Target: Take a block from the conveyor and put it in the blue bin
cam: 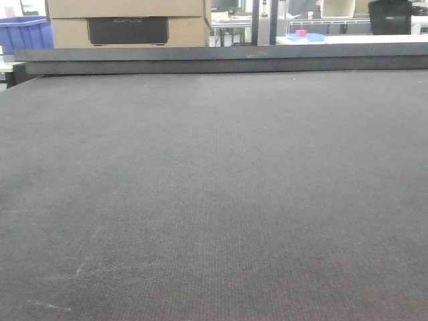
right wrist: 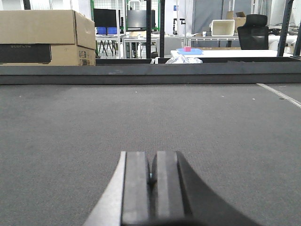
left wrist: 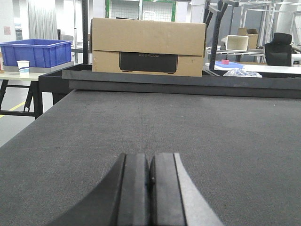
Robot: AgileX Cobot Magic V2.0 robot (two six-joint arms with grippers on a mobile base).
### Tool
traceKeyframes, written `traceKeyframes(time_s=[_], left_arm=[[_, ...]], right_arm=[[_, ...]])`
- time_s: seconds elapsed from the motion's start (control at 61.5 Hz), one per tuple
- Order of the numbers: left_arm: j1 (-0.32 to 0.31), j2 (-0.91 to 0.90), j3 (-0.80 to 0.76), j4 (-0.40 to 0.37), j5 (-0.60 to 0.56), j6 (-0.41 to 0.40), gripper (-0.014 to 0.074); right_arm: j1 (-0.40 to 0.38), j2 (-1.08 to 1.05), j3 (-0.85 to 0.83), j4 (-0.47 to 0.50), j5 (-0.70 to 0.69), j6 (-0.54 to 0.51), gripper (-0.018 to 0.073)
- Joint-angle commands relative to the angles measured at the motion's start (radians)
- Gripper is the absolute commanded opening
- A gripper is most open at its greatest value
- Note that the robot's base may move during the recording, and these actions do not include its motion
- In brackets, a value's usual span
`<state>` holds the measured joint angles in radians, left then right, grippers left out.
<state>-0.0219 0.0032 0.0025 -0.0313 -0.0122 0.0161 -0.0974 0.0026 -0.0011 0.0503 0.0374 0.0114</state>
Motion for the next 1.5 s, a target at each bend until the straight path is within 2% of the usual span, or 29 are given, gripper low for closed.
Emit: traceKeyframes(time_s=[0.0,0.618,0.666,0.78,0.845,0.91,1.057,1.17,1.365,1.479], left_arm=[[0.003,-0.003,-0.002,-0.005,-0.014,-0.005,-0.0111],[0.003,-0.003,-0.002,-0.005,-0.029,-0.004,-0.0111],[0.003,-0.003,-0.002,-0.005,-0.062,-0.004,-0.0111],[0.003,-0.003,-0.002,-0.005,-0.118,-0.004,-0.0111],[0.005,-0.003,-0.035,-0.007,-0.052,-0.004,-0.0111],[0.005,-0.003,-0.099,-0.007,0.085,-0.004,-0.0111],[0.005,0.012,-0.284,-0.007,0.268,-0.004,-0.0111],[0.005,0.102,-0.429,0.025,0.42,-0.002,-0.0111],[0.005,0.371,-0.675,0.037,0.561,-0.002,-0.0111],[0.005,0.571,-0.821,0.031,0.723,-0.002,-0.0111]], right_arm=[[-0.004,-0.003,0.001,-0.006,-0.017,-0.001,-0.0162],[-0.004,-0.003,0.001,-0.006,-0.017,-0.001,-0.0162],[-0.004,-0.003,0.001,-0.006,-0.031,-0.001,-0.0162],[-0.004,-0.003,0.001,-0.006,-0.165,-0.001,-0.0162],[-0.004,-0.003,0.001,-0.006,-0.199,-0.001,-0.0162],[-0.004,-0.003,-0.046,-0.004,-0.178,-0.001,-0.0162],[-0.004,-0.003,-0.214,0.002,-0.049,-0.001,-0.0162],[-0.004,0.05,-0.373,0.006,0.134,-0.001,-0.0162],[-0.004,0.307,-0.645,0.008,0.53,-0.001,-0.0162],[-0.004,0.483,-0.778,0.016,0.709,-0.001,-0.0162]])
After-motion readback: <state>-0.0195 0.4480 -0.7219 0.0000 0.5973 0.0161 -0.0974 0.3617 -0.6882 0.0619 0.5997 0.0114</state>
